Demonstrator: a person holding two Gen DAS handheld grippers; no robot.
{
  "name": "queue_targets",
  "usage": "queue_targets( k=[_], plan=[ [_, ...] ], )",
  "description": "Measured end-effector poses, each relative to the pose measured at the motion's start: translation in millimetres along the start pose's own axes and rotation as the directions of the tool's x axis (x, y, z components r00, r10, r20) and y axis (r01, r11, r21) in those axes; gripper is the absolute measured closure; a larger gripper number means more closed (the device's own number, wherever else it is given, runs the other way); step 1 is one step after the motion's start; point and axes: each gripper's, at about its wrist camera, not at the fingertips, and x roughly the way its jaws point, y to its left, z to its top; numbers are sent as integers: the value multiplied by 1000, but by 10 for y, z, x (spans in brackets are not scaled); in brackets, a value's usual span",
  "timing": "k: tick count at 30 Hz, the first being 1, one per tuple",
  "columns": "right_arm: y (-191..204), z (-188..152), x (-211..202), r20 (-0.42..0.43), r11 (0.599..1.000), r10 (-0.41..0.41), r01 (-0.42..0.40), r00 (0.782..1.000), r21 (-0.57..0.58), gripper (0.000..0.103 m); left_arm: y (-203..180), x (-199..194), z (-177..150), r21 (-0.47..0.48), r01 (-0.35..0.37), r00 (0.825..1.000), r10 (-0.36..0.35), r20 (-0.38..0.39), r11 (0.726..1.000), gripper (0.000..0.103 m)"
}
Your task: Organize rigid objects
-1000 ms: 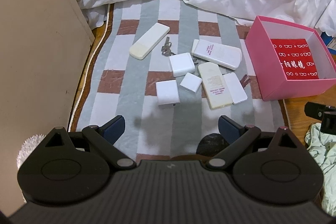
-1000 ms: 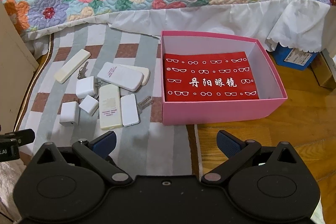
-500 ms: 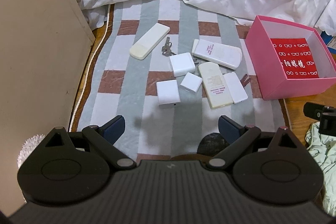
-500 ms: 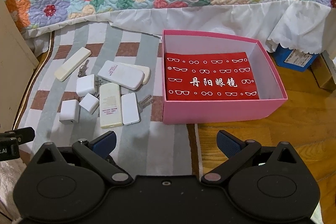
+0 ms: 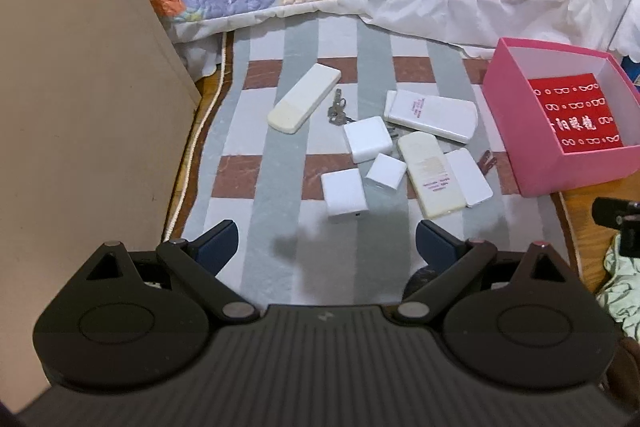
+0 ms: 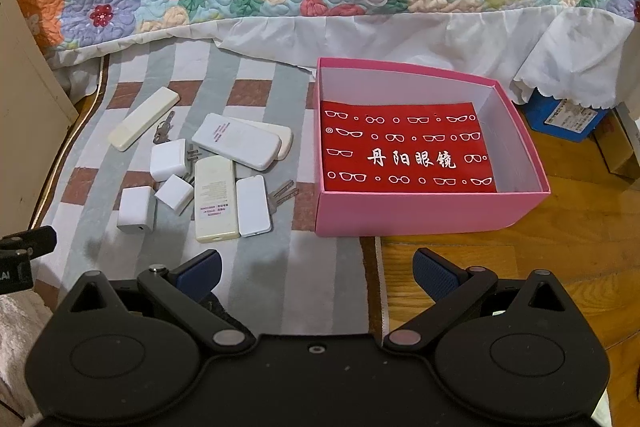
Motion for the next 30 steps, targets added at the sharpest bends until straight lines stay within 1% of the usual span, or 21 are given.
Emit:
queue_targets(
  k=[3,18,20,22,26,27,30],
  plan=[
    [14,0,1,-3,1000,0,0,1000,-3,0,12,15,-4,-10,22,1000,-22,-12,1000,6],
    [56,0,6,-9,1000,2,-2,1000,-13,0,31,93,-39,-22,18,1000,-19,-24,1000,6],
    [58,0,4,-9,1000,1,-1,1000,-12,0,76,102,-29,-40,39,998,-41,-47,998,7],
    [59,4,6,-9,1000,1,-1,1000,-12,0,96,96,-22,-35,62,997,-64,-52,997,7],
    [56,3,8,-13,1000,3,-4,1000,-10,0,48,66,-23,9,20,999,-20,-43,1000,7],
    [51,-4,11,-17,1000,6,-7,1000,-7,0,39,67,-15,12,19,999,-18,-49,1000,7],
    [46,-8,18,-25,1000,18,-17,1000,6,0,66,77,-11,-16,36,997,-37,-68,999,7]
  ],
)
